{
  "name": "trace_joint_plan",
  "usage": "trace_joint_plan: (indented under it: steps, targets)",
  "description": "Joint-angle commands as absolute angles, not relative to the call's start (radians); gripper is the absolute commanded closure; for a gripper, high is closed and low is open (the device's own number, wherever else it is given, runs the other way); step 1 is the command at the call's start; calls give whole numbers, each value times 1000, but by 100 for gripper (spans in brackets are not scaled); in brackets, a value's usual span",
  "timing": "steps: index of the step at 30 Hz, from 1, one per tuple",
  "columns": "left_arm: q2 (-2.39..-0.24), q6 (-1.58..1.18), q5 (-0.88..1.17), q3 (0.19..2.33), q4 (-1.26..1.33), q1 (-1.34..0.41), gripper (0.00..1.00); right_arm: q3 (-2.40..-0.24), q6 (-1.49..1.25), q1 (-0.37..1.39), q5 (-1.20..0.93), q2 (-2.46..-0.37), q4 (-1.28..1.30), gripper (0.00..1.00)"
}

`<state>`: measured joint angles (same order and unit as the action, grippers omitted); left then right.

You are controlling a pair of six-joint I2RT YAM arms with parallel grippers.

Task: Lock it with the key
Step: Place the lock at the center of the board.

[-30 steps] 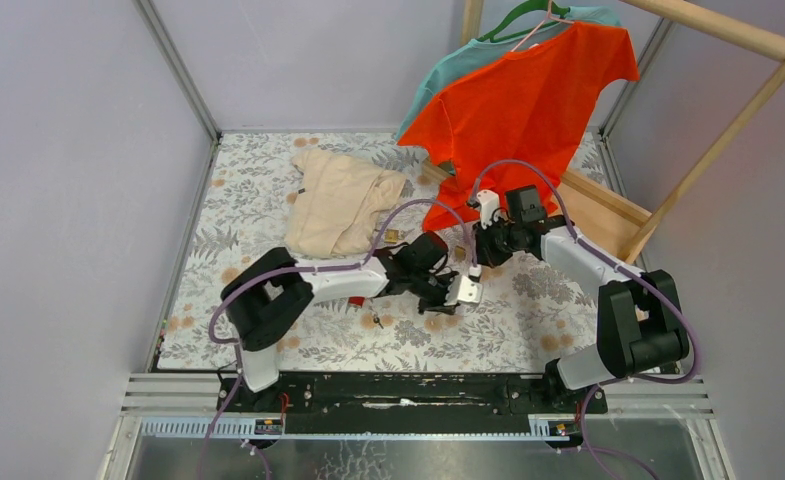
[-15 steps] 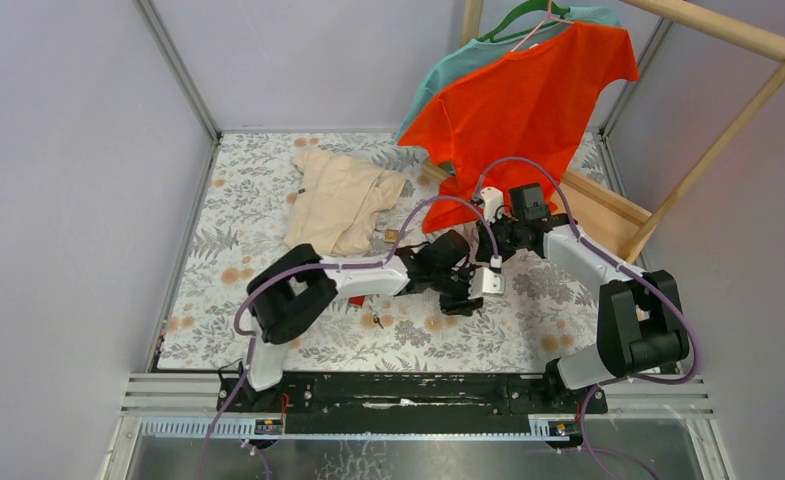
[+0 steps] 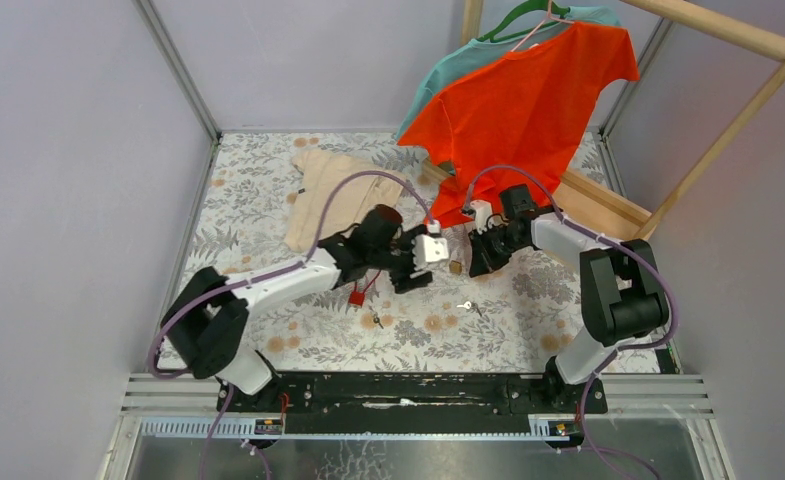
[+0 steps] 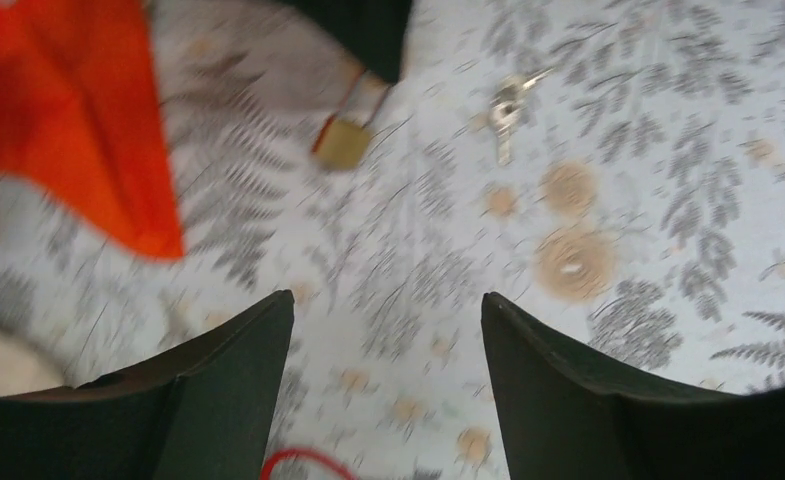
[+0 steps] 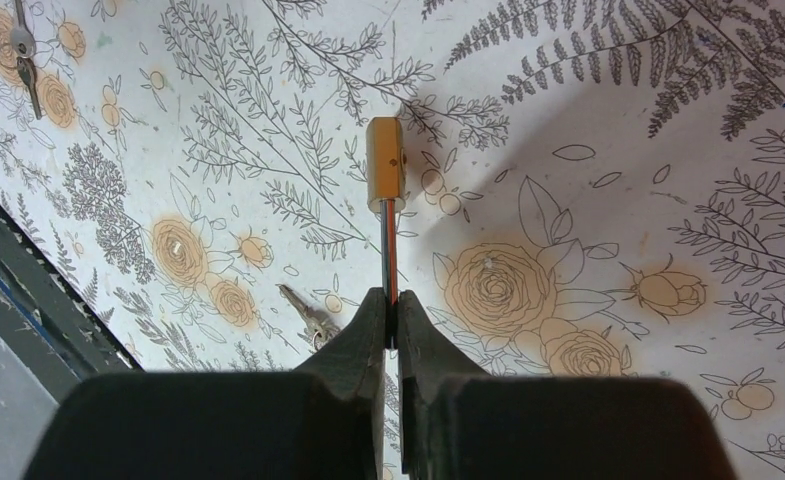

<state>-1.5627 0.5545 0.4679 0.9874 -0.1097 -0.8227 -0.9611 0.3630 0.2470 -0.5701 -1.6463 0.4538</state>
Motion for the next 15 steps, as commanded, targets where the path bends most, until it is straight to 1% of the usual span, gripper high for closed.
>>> trace_joint_plan:
  steps: [1, 3, 6, 11, 12, 15]
  targets:
    - [-1446, 489, 426, 929, -100, -715, 23, -1023, 377, 242, -595, -1688, 489, 90]
    - [-1404, 470, 416, 900, -71, -676, 20, -1026, 379, 243, -574, -1696, 491, 84]
    - [-1356, 448, 375, 862, -33, -635, 12, -1024, 379, 243, -532, -1684, 487, 67]
    - [-1316, 390, 327, 836, -10, -568, 2, -1003, 387, 242, -460, -1624, 458, 45]
    - [-1316, 379, 321, 838, -7, -554, 0, -998, 389, 242, -450, -1609, 452, 42]
    - [-1343, 357, 309, 861, -28, -531, 0, -986, 396, 242, -437, -1568, 436, 36]
